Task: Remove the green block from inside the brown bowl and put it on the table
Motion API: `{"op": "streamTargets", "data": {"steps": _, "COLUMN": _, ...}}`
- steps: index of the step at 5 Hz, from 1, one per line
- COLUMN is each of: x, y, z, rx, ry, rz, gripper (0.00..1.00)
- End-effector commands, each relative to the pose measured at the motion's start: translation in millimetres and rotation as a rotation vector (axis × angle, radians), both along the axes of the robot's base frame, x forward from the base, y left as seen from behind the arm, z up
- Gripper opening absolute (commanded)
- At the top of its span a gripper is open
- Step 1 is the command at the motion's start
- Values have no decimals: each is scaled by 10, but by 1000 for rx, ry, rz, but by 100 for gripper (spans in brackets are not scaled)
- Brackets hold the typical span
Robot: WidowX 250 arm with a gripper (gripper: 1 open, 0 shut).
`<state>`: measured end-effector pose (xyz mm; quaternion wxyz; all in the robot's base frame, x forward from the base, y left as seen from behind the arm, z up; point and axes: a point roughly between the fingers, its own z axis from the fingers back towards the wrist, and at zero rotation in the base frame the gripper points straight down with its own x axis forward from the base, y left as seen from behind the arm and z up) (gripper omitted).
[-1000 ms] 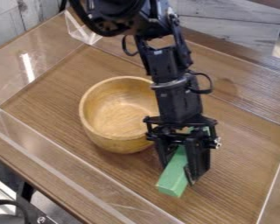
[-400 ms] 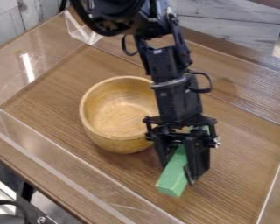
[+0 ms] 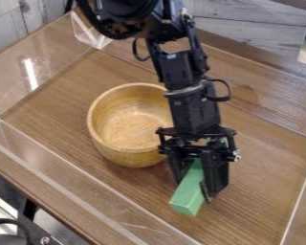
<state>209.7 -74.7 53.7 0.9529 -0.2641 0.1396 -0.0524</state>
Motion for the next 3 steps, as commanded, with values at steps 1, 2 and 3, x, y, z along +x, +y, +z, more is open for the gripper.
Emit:
{"op": "streamTargets", "data": {"steps": 1, "x": 105, "y": 16, "z": 89, "rx": -9, "ry": -44, "rz": 5, "gripper": 0}}
{"op": "streamTargets", "data": {"steps": 2, "x": 101, "y": 15, "z": 92, "rx": -13, "ry": -40, "rz": 3, "gripper": 0}}
{"op": "streamTargets", "data": {"steps": 3, "x": 97, "y": 14, "z": 95, "rx": -17, "ry": -37, "rz": 2, "gripper": 0}}
